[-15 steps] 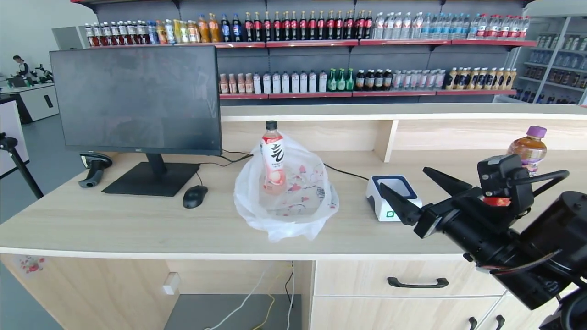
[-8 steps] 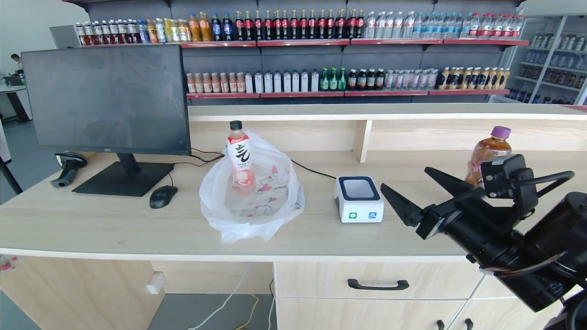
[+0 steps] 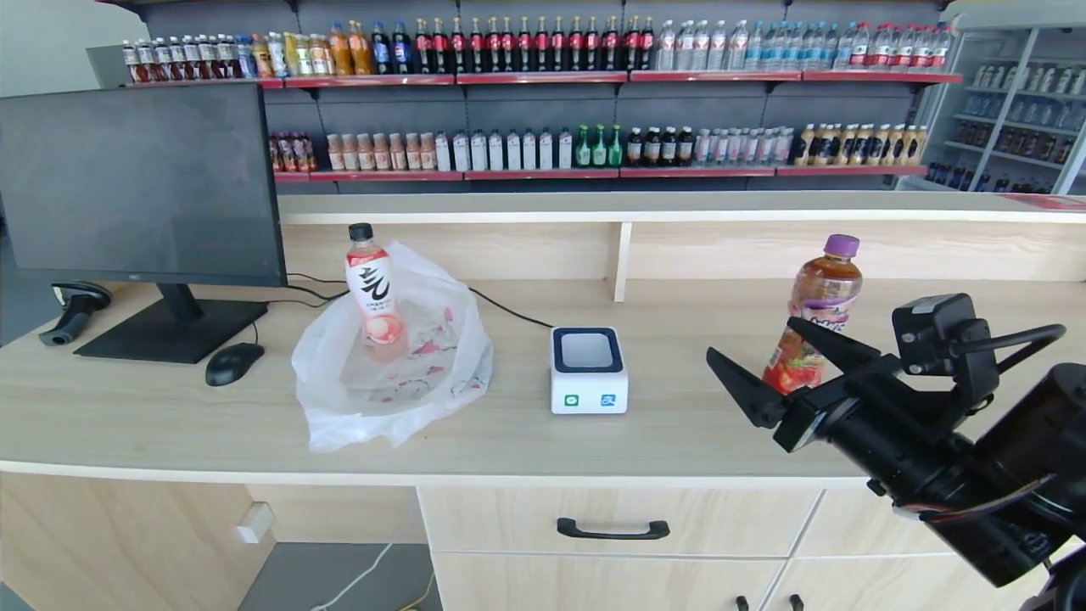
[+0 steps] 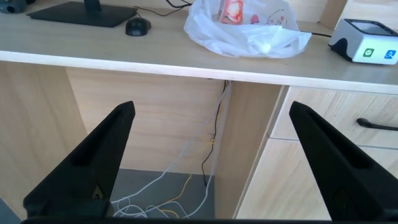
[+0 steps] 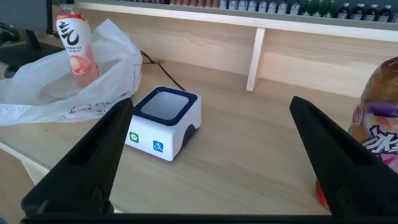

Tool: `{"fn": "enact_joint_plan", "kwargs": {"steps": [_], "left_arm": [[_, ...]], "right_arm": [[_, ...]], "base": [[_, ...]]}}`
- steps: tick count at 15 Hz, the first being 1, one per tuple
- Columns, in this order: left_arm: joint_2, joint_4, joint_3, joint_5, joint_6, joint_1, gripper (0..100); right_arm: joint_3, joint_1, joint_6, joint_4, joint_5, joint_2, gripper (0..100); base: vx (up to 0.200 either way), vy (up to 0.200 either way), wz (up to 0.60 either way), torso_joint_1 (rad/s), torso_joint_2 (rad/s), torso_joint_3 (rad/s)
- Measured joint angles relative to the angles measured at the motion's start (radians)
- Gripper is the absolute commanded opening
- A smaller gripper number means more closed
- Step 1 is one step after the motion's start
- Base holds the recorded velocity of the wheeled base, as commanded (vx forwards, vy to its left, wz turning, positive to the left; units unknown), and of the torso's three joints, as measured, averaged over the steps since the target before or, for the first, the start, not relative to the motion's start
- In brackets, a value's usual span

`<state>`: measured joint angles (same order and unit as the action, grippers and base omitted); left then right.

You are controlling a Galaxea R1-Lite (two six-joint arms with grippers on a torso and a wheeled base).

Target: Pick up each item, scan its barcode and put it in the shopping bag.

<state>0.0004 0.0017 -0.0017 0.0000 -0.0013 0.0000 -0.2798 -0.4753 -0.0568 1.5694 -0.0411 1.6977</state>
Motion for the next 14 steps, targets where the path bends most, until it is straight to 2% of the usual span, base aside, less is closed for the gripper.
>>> {"fn": "enact_joint_plan", "kwargs": {"steps": [7,14], "left_arm": [[0.000,0.000,0.000,0.000,0.000,0.000,100],[0.000,0.000,0.000,0.000,0.001,0.000,100]], "right_arm": [[0.010,0.011,0.002,0.001,0.000,-0.007,100],[0.070,0.012,0.003,0.000,0.000,-0.001,100]], "base": [[0.000,-0.200,0.00,0.002,0.01,0.001],[0.000,0.000,0.00,0.000,0.00,0.000]]}}
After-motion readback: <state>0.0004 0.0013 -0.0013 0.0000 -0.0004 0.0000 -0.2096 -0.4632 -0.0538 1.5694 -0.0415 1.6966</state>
